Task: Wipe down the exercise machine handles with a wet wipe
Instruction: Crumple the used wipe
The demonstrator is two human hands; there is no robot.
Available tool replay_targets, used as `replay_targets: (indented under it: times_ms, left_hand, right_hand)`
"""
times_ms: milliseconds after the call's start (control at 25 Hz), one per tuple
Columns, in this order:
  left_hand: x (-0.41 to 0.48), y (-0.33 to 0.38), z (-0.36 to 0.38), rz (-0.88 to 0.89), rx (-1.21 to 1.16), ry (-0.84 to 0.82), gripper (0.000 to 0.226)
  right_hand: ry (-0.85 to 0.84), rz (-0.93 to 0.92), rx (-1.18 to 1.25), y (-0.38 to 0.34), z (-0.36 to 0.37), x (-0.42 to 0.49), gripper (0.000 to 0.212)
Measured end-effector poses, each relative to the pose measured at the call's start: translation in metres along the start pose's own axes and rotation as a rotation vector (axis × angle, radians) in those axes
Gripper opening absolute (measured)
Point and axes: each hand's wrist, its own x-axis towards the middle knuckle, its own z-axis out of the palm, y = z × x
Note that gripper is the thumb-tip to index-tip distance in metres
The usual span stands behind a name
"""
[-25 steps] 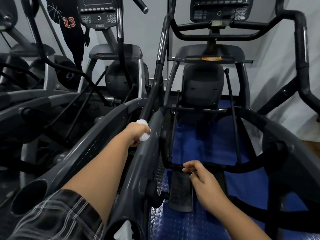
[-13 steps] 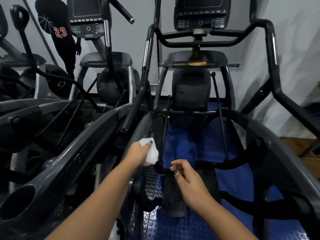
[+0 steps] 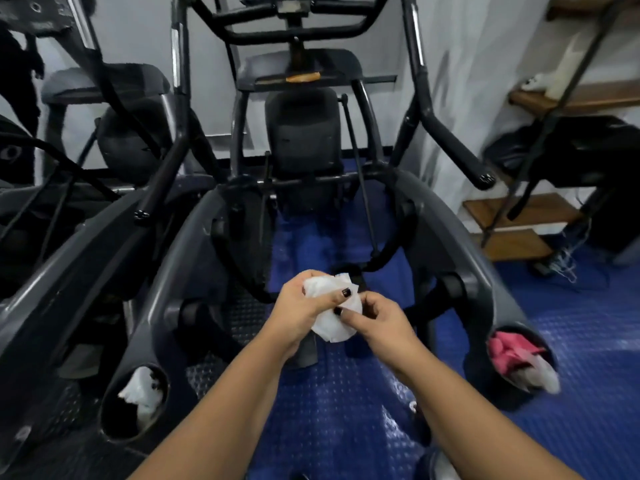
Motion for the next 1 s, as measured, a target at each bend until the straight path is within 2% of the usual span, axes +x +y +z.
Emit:
replay_targets:
  times_ms: [80,280,400,640,680,760,800,960,1000]
  left_hand:
    - [-0.009,-0.019,0.025,-0.055,0.006,-0.033,0.036]
    - [-0.025,-0.090,0.076,-0.231,0.052,-0.103,0.016]
    - [-0.034,-0.135,0.095,-0.358,0.182,-0.140,0.005]
    - [-0.044,-0.198,0.119,-0.536,0.354,-0.163,0.005]
    - [-0.047,-0.203,0.122,-0.557,0.367,-0.177,0.004]
    - [-0.051,-0.212,0.127,-0.590,0.394,-0.215,0.003]
    - [-0.053,-0.216,0.129,-0.597,0.402,-0.230,0.003]
    - [-0.055,-0.225,0.131,-0.599,0.426,-0.249,0.004]
    - [-0.057,-0.224,0.131,-0.599,0.431,-0.253,0.004]
  right_hand:
    - [0.059,0.047,0.037,0.020,-0.024,-0.016,0.006]
    - [0.155,0.240,-0.010,0.097,-0.075,-0.056,0.011]
    - [0.220,0.343,-0.129,0.139,-0.106,-0.079,0.020]
    - [0.349,0.592,-0.297,0.220,-0.168,-0.136,0.008]
    - [0.375,0.620,-0.331,0.229,-0.177,-0.143,0.005]
    - [0.411,0.680,-0.389,0.244,-0.193,-0.157,0.022]
    - [0.426,0.697,-0.414,0.250,-0.199,-0.162,0.024]
    - [0.464,0.736,-0.380,0.259,-0.213,-0.170,0.007]
    - [0.470,0.743,-0.334,0.260,-0.214,-0.171,0.008]
